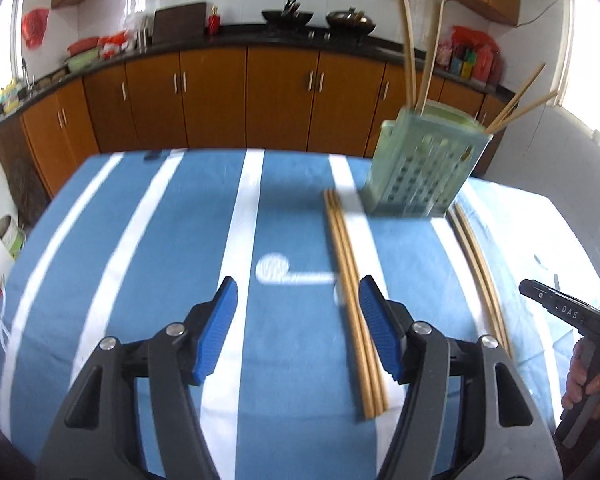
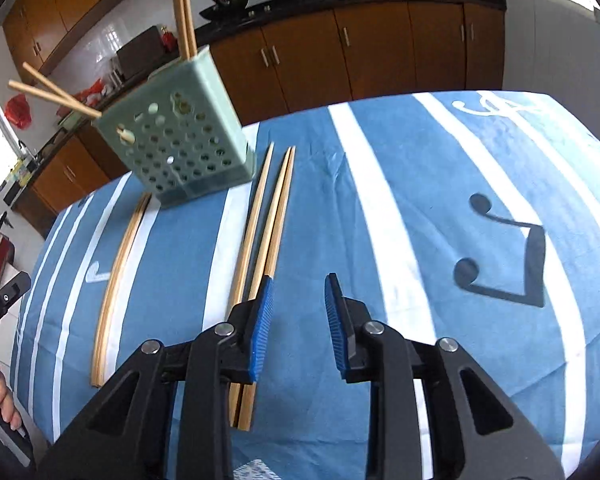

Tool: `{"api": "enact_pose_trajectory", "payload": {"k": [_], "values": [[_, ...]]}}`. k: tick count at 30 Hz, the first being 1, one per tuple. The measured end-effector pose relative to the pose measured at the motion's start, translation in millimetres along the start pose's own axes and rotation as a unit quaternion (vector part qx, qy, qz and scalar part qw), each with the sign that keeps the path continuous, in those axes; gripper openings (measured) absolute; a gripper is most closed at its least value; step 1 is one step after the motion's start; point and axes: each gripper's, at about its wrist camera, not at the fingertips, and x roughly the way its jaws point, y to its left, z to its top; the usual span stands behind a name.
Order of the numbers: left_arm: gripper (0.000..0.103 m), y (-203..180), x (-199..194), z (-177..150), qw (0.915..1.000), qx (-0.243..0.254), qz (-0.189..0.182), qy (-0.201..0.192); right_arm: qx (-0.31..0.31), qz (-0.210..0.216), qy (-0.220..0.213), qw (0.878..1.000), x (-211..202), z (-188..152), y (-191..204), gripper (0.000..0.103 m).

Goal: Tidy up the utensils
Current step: 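Close the right tool on a chopstick while the left tool grasps another chopstick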

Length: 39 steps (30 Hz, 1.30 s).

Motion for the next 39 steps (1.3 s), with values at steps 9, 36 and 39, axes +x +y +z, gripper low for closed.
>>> {"api": "enact_pose_trajectory", "payload": {"k": [9, 36, 39], "values": [[0.062, 8.5, 18.0, -15.5, 0.9993, -0.016, -0.003, 0.033, -0.037, -0.023, 0.014, 0.999, 20.8, -7.8, 19.1, 0.023], [0.027, -35.6, 66.2, -25.5, 0.9955, 0.021, -0.016, 0.091, -0.01, -0.086, -0.015, 0.996, 16.3, -8.8, -26.1, 0.008], [0.027, -40.2, 67.7, -25.9, 0.9958, 0.034, -0.002, 0.085, -0.014, -0.09, -0.017, 0.996, 16.0, -9.6, -23.9, 0.008]]}}
